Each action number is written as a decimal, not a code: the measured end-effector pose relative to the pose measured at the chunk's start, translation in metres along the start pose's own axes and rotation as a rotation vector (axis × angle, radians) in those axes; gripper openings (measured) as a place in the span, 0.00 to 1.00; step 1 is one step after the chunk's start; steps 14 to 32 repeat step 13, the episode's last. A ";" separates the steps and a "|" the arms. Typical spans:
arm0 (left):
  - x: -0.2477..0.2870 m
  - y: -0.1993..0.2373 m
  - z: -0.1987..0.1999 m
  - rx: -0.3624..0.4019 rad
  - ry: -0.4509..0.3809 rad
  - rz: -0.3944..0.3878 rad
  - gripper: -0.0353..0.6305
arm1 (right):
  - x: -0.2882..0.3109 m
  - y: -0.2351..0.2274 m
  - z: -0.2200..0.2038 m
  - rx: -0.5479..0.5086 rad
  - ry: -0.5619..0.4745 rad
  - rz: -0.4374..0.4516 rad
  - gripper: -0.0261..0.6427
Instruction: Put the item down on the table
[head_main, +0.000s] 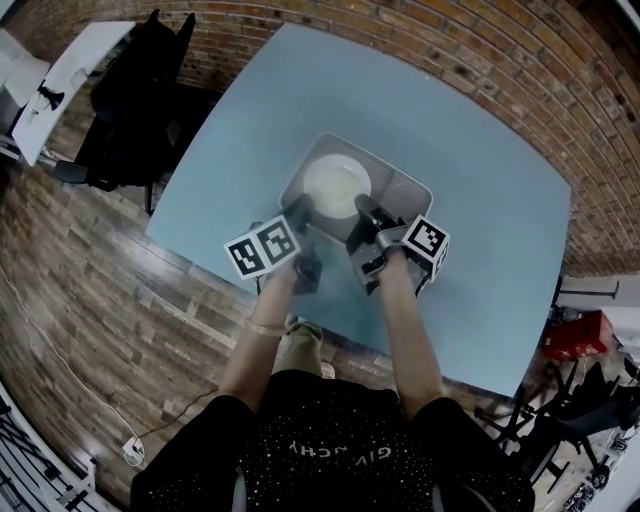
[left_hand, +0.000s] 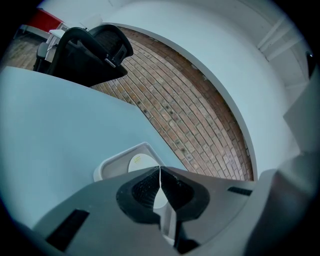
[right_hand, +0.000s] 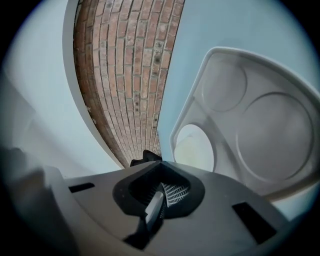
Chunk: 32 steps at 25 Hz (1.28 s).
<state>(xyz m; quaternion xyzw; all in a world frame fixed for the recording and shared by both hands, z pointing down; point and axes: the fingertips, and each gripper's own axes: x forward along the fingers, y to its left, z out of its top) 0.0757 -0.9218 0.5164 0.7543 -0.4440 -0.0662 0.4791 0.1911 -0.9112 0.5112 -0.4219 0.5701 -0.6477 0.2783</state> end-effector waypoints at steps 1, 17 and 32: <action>0.000 -0.001 0.001 -0.003 -0.001 -0.003 0.08 | 0.000 0.000 -0.001 -0.002 0.001 -0.003 0.06; 0.007 0.007 0.006 -0.010 0.024 -0.016 0.08 | 0.010 -0.006 -0.006 0.037 0.005 -0.027 0.06; 0.007 0.007 0.006 -0.010 0.024 -0.016 0.08 | 0.010 -0.006 -0.006 0.037 0.005 -0.027 0.06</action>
